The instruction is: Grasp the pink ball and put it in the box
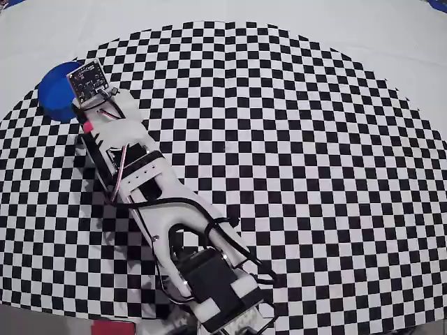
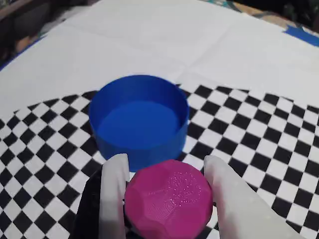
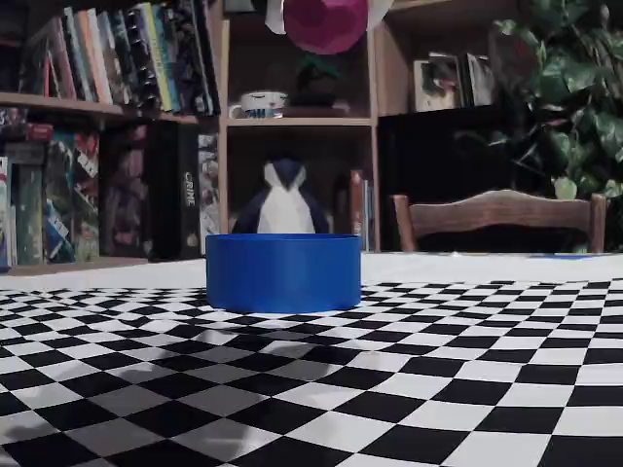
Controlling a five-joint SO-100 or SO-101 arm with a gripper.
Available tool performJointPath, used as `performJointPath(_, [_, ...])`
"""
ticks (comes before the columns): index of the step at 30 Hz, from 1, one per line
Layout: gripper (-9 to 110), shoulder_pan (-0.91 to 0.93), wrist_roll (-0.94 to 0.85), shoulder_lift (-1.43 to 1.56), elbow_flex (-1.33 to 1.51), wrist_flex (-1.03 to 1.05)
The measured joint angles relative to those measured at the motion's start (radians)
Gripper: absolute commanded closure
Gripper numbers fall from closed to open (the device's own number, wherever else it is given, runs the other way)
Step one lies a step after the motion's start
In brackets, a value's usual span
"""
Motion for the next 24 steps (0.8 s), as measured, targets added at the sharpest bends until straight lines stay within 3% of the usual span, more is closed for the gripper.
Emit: performJointPath(24, [101, -0.012, 0.0, -0.261, -0.176, -0.017])
